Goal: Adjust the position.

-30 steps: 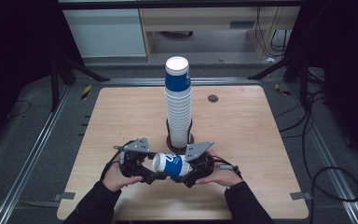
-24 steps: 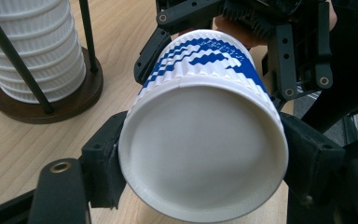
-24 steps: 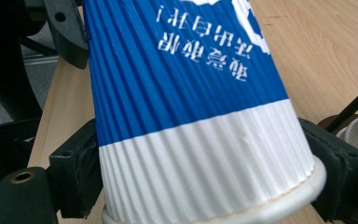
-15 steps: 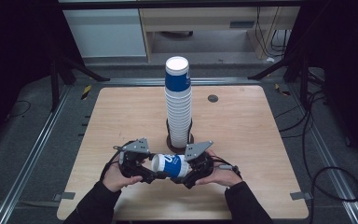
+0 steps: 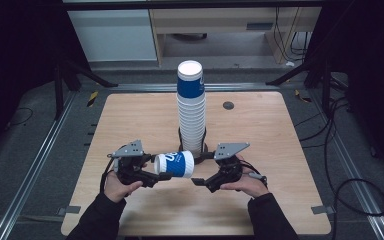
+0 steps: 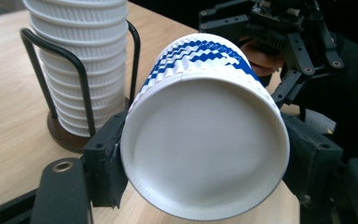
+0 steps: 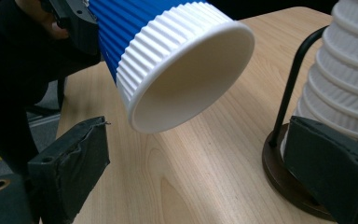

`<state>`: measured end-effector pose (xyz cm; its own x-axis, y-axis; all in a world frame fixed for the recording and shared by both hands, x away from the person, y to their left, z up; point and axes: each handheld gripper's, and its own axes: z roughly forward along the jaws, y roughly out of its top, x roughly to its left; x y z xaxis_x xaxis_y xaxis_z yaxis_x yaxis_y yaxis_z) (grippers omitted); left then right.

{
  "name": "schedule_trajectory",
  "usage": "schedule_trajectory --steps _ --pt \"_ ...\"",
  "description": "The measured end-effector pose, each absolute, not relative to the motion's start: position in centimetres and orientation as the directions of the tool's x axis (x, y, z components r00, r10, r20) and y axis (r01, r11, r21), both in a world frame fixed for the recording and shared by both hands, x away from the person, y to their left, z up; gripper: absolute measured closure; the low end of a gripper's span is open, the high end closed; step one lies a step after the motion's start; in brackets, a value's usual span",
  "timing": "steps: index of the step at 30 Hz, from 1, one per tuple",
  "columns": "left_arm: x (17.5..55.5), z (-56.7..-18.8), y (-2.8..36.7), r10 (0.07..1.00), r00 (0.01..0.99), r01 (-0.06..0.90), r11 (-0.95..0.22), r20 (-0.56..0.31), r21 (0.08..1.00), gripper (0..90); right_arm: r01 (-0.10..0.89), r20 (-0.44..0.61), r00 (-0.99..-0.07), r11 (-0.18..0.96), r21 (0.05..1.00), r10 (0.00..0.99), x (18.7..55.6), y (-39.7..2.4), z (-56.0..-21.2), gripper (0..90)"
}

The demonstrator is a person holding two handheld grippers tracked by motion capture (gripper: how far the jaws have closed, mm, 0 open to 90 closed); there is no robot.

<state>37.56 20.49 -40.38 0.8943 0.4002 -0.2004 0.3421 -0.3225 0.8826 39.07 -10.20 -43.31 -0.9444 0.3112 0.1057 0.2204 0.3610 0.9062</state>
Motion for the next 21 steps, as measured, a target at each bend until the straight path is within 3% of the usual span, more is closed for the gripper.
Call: schedule_trajectory --steps 21 --pt "37.17 -41.27 19.66 0.347 0.909 0.319 -0.227 -0.23 0.92 26.5 0.254 0.156 -0.94 0.319 0.913 0.302 39.2 -10.35 -43.5 6.6"
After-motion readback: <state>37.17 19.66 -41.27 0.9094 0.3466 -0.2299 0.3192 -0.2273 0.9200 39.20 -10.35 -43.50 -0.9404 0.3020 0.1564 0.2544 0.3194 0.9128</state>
